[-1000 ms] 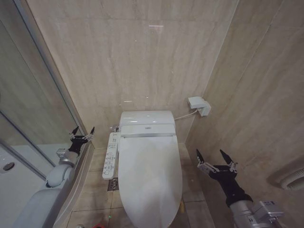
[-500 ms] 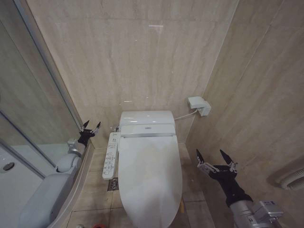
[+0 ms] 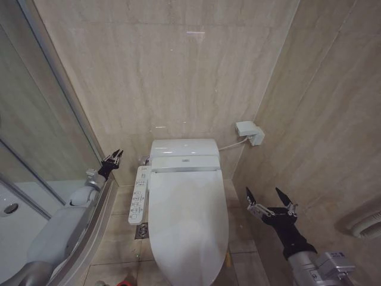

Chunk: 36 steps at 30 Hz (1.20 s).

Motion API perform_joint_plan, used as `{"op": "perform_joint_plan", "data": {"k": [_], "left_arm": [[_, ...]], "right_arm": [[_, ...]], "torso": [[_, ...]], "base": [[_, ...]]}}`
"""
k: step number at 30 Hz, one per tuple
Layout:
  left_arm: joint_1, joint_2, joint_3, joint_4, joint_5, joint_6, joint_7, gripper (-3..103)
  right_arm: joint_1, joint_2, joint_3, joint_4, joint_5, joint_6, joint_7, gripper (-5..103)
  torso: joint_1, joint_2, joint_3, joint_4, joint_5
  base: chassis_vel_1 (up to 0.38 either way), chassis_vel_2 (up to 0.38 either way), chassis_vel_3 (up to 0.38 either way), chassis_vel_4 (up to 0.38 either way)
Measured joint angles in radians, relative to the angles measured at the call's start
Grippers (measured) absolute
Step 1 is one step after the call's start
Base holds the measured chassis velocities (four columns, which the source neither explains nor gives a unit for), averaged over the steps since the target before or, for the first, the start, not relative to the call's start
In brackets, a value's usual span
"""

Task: Open the toilet lid, clean the toilet bowl with a toilet brush, close the toilet lid, and flush.

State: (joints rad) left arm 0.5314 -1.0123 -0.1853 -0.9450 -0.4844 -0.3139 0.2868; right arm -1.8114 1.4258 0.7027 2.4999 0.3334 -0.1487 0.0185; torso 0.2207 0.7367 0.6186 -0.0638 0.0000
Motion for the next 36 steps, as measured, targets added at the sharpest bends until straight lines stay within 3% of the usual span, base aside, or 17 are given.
{"op": "perform_joint_plan", "data": {"k": [2, 3, 10, 24, 29, 36], "left_arm": [[-0.018, -0.007, 0.022, 0.028, -0.002, -0.016, 0.029, 26], [-0.032, -0.011, 0.041, 0.049, -0.005, -0.036, 0.047, 2], [-0.125, -0.049, 0.128, 0.154, 0.004, -0.099, 0.112, 0], [-0.236, -0.059, 0.169, 0.347, 0.094, -0.191, 0.251, 0], [-0.277, -0.073, 0.191, 0.440, 0.102, -0.243, 0.340, 0], [-0.281, -0.093, 0.192, 0.458, 0.108, -0.269, 0.399, 0]], "right_arm": [[0.000, 0.000, 0.000, 0.000, 0.000, 0.000, 0.000, 100], [0.000, 0.000, 0.000, 0.000, 0.000, 0.000, 0.000, 100], [0.000, 0.000, 0.000, 0.000, 0.000, 0.000, 0.000, 100], [0.000, 0.000, 0.000, 0.000, 0.000, 0.000, 0.000, 100], [0.000, 0.000, 0.000, 0.000, 0.000, 0.000, 0.000, 100], [0.000, 0.000, 0.000, 0.000, 0.000, 0.000, 0.000, 100]], "torso": [[0.000, 0.000, 0.000, -0.0001, -0.0002], [0.000, 0.000, 0.000, 0.0001, 0.0000], [0.000, 0.000, 0.000, -0.0003, 0.0002], [0.000, 0.000, 0.000, -0.0002, -0.0001], [0.000, 0.000, 0.000, 0.0000, 0.0000], [0.000, 0.000, 0.000, -0.0003, -0.0001]], "base": [[0.000, 0.000, 0.000, 0.000], [0.000, 0.000, 0.000, 0.000], [0.000, 0.000, 0.000, 0.000], [0.000, 0.000, 0.000, 0.000], [0.000, 0.000, 0.000, 0.000], [0.000, 0.000, 0.000, 0.000]]}}
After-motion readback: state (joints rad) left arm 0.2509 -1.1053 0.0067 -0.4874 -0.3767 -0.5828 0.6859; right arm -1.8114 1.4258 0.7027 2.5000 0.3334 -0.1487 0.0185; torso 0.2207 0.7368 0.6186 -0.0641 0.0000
